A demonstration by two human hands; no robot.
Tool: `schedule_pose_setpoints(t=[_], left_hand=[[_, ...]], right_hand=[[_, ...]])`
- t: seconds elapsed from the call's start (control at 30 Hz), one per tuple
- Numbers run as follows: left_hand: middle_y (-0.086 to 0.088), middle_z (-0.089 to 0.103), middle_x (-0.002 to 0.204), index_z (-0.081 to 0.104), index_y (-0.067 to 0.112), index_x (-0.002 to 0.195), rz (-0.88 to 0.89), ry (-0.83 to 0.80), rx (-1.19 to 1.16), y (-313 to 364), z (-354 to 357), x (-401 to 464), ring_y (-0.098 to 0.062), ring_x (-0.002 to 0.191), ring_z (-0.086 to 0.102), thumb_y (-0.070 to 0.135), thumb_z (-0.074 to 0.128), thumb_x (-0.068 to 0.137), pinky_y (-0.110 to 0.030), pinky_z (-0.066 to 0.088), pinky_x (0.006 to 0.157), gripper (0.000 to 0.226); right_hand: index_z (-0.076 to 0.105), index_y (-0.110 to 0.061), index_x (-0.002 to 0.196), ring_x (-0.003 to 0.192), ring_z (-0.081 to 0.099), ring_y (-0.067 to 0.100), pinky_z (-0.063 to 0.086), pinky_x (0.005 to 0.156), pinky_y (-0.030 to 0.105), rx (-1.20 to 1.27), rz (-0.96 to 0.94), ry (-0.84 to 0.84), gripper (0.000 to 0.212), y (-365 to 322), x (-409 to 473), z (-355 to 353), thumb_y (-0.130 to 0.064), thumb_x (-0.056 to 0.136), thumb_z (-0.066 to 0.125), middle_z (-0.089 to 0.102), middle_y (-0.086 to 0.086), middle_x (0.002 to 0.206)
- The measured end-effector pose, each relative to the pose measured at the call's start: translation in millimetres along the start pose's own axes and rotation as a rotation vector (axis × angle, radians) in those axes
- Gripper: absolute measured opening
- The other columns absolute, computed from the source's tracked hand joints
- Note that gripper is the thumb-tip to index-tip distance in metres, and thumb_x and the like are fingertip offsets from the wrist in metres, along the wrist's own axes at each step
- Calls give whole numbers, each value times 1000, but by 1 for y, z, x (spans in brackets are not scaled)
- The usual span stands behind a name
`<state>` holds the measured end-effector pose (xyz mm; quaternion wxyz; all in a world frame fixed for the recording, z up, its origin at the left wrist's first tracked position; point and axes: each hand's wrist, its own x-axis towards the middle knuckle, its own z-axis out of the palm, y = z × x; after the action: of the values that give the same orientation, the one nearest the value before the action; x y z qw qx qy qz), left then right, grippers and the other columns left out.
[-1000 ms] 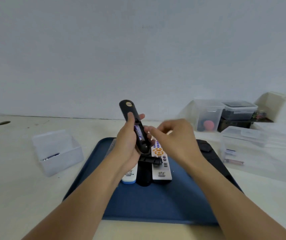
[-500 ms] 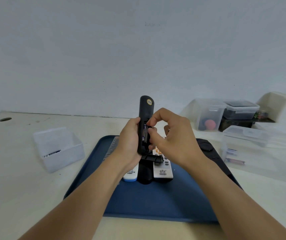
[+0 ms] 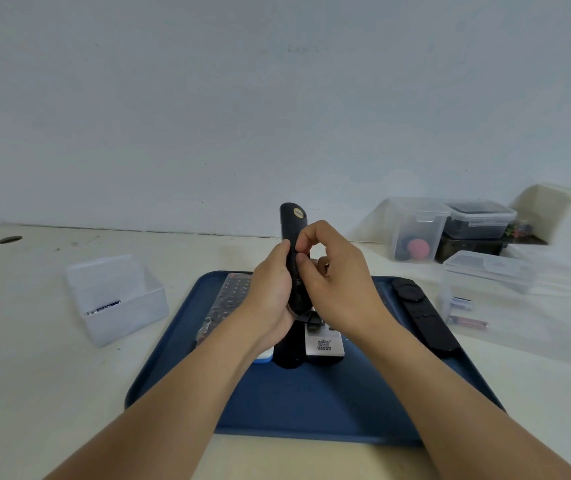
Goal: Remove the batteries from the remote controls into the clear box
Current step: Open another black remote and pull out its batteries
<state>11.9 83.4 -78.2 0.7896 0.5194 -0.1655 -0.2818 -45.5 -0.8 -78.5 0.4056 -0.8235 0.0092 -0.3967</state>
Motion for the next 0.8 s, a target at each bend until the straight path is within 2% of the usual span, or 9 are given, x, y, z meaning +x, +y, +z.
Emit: schedule_pose_setpoints(t=[0.07,0.13,0.23,0.33,0.4,0.5,0.6,0.7,0.8], left_hand=[[-13,73,97,67,11,112,-26,-11,-36,-2,1,-1,-24,90,73,32,38,107,-43,56,89,36],[-12,76,100,69,12,110,-32,-24,-54,-5,2,-1,-21,92,75,29,38,107,-43,57,89,35],[-10,76,90,67,10,104,-30,-28,-76,-5,1,-1,-19,83,76,26,38,107,-34,60,72,33],[-7,73,73,62,7,109,-34,-19,-116,-3,1,1,-16,63,72,29,35,109,-27,56,56,35],[-8,65,71,57,4,106,-53,-27,-131,0,1,1,-16,55,61,30,35,109,-25,50,50,35],[-12,58,78,54,6,110,-119,-54,-243,3,1,5,-17,54,52,32,35,110,-25,46,46,32],[-10,57,74,52,8,116,-183,-119,-260,3,4,4,-16,53,52,33,33,110,-23,45,45,32],[-10,57,75,50,9,120,-200,-164,-213,-3,9,-2,-16,54,51,33,33,110,-23,44,45,32],[-10,58,73,51,7,120,-211,-203,-191,-9,16,-8,-17,54,50,32,34,110,-24,44,45,32]], right_hand=[[53,-24,90,45,43,9,31,48,11,15,19,22,20,0,0,3,-3,92,51,51,-18,62],[53,-24,89,50,42,8,33,52,15,24,18,43,18,1,2,2,-6,93,54,52,-11,72],[54,-23,88,57,42,9,37,56,22,43,42,81,17,4,2,2,-7,90,59,50,-4,77],[55,-23,86,53,44,11,40,47,23,168,200,114,25,5,2,3,1,87,56,43,-3,73],[55,-18,89,46,46,15,38,40,22,376,396,176,25,4,5,2,6,87,49,47,1,70],[53,-10,90,34,30,8,26,30,18,943,735,300,20,0,15,-15,5,94,40,46,4,62],[50,-7,81,35,25,6,18,28,14,1362,894,392,27,-3,22,-45,-1,96,29,38,4,65],[48,-8,79,35,31,7,22,28,11,1349,913,520,28,-4,14,-66,0,98,30,37,2,62],[50,-11,97,50,36,7,30,32,10,1278,945,680,24,-2,-7,-84,6,98,33,38,3,72]])
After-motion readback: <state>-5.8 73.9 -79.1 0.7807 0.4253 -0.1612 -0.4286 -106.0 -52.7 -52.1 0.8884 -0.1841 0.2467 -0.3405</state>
